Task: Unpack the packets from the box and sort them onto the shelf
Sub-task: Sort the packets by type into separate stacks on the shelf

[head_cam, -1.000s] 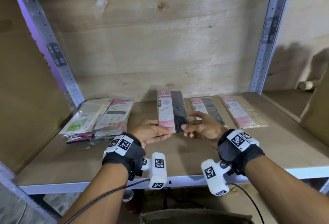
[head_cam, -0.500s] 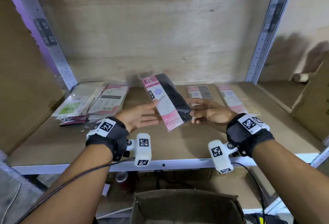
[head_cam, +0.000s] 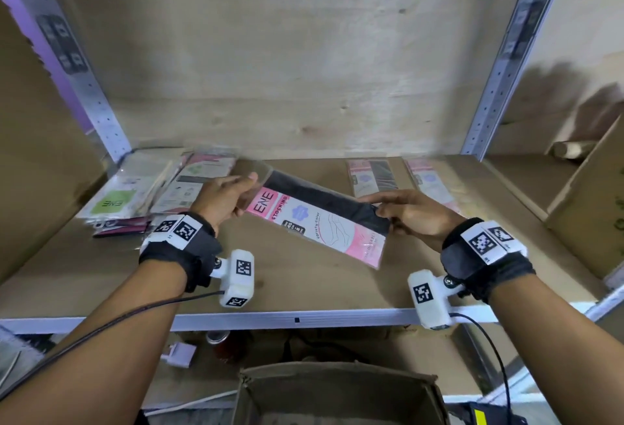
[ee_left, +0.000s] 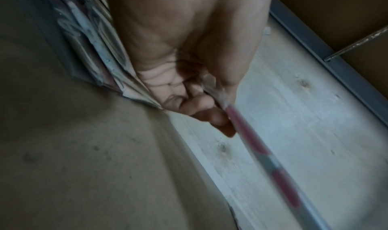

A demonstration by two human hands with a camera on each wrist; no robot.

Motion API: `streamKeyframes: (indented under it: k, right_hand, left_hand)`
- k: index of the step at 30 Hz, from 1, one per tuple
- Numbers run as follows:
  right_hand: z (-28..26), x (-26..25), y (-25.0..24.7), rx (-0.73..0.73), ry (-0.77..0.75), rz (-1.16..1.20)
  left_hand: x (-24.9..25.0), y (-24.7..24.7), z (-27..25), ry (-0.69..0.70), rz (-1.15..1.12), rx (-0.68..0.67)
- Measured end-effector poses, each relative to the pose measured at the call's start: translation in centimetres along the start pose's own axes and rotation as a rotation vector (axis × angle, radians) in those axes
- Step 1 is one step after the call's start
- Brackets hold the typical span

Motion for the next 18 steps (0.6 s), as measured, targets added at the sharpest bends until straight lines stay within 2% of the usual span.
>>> streamKeyframes:
  k: [6,10,12,18]
  right_hand:
    - [0.1,-0.1,-0.2,-0.042,-0.046,-0.015]
    - [0.1,0.2,-1.4,0.011,-0.055,0.013]
    - [0.1,0.7,-2.1,0.037,-0.058,0.055]
    - [0.6,2.0,-4.5,0.098,-0.042,0.161]
  left_hand:
    - [-0.1,0.7,0.1,-0.035,-0.132,-0.056]
    - [-0.7,1.2,0.3,0.025,0.052,-0.130]
    - [-1.0,1.8,0.4,0.054,0.067,-0.150]
    - [0.1,4.3,0.9,0.065,-0.237,-0.110]
Point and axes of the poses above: each hand's wrist, its own z-axis towards the middle knuckle, its own y-axis out of the palm, x = y × z, the point moved 6 cm from there along z, towards the middle knuckle, and after that the axes turned 14 degrees about y, right-handed, at the moved point
